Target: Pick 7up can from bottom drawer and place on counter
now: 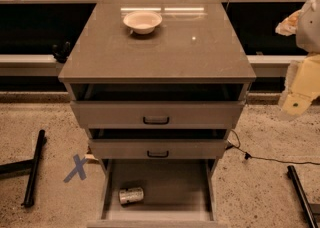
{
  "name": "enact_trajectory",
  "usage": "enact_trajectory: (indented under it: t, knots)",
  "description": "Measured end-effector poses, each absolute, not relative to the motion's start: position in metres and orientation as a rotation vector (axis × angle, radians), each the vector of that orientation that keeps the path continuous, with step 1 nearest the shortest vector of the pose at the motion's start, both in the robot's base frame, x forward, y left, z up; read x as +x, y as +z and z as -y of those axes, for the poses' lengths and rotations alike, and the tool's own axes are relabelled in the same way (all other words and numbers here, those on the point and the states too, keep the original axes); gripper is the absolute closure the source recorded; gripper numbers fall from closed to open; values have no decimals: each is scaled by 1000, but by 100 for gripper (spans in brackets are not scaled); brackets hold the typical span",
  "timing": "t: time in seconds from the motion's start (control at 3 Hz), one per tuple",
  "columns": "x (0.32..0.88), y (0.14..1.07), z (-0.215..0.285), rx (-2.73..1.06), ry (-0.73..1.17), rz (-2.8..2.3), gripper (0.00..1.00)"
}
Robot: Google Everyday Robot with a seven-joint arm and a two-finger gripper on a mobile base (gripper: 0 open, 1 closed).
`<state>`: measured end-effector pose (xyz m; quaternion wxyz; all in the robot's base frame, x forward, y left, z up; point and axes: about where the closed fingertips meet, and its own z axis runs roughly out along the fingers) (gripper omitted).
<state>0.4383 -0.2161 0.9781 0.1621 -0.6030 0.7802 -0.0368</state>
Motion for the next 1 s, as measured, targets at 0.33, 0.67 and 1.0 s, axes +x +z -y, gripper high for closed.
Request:
enact_trajectory:
  t: [0.33,0.67,1.0]
  knots:
    - [438,978,216,-1721,-105,-2226,0]
    - [438,974,213,-1722,-89,-2212,0]
    - [435,917,198,-1717,53,-2154,0]
